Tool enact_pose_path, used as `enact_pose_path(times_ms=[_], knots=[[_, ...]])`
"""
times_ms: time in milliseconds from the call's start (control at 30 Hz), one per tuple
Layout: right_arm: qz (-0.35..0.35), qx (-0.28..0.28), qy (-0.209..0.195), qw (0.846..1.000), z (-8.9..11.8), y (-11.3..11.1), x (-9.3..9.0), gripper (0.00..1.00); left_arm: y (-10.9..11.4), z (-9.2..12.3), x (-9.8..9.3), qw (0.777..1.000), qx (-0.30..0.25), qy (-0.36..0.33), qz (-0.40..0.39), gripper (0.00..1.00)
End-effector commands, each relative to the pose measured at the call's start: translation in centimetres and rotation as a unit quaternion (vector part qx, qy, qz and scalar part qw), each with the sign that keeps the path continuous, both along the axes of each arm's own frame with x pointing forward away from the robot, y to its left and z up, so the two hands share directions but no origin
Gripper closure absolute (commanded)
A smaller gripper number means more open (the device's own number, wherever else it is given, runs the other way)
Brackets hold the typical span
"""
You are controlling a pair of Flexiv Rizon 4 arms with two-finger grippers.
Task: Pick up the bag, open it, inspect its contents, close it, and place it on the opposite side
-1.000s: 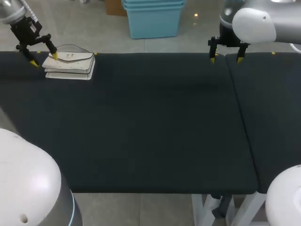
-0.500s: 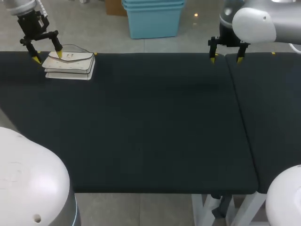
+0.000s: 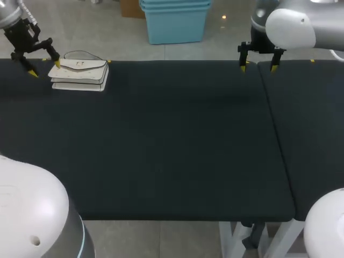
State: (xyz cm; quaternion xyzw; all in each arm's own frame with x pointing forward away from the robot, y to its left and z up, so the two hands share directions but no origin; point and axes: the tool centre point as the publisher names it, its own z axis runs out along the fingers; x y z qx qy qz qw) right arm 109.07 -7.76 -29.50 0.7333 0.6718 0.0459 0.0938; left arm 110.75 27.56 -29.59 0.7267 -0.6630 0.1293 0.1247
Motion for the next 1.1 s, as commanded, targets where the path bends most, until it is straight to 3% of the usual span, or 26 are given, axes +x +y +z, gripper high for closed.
enact_pose_path(times_ms=[33,300,367,400,533,600,800,1000,1100], knots=[[-0.001,-0.002,0.001,1.0,0.0,0.1,0.1,0.0,2.3,-3.5,1.6,0.995,-0.077,-0.061,0.034,0.0],[-0.001,-0.002,0.001,1.0,0.0,0.1,0.1,0.0,3.5,-6.6,5.8,0.988,-0.138,-0.052,0.047,0.0],[-0.001,-0.002,0.001,1.0,0.0,0.1,0.1,0.0,3.5,-6.8,6.7,0.988,-0.142,-0.049,0.046,0.08],[-0.001,-0.002,0.001,1.0,0.0,0.1,0.1,0.0,3.5,-6.9,7.1,0.987,-0.143,-0.048,0.046,0.24],[-0.001,-0.002,0.001,1.0,0.0,0.1,0.1,0.0,3.5,-6.6,8.3,0.987,-0.147,-0.047,0.041,0.34],[-0.001,-0.002,0.001,1.0,0.0,0.1,0.1,0.0,3.5,-6.2,8.7,0.987,-0.148,-0.047,0.04,0.49],[-0.001,-0.002,0.001,1.0,0.0,0.1,0.1,0.0,3.5,-5.6,10.5,0.986,-0.155,-0.053,0.036,0.5],[-0.001,-0.002,0.001,1.0,0.0,0.1,0.1,0.0,2.5,-6.6,12.1,0.985,-0.165,-0.04,0.025,0.52],[-0.001,-0.002,0.001,1.0,0.0,0.1,0.1,0.0,2.2,-7.0,12.3,0.985,-0.168,-0.033,0.022,0.64]])
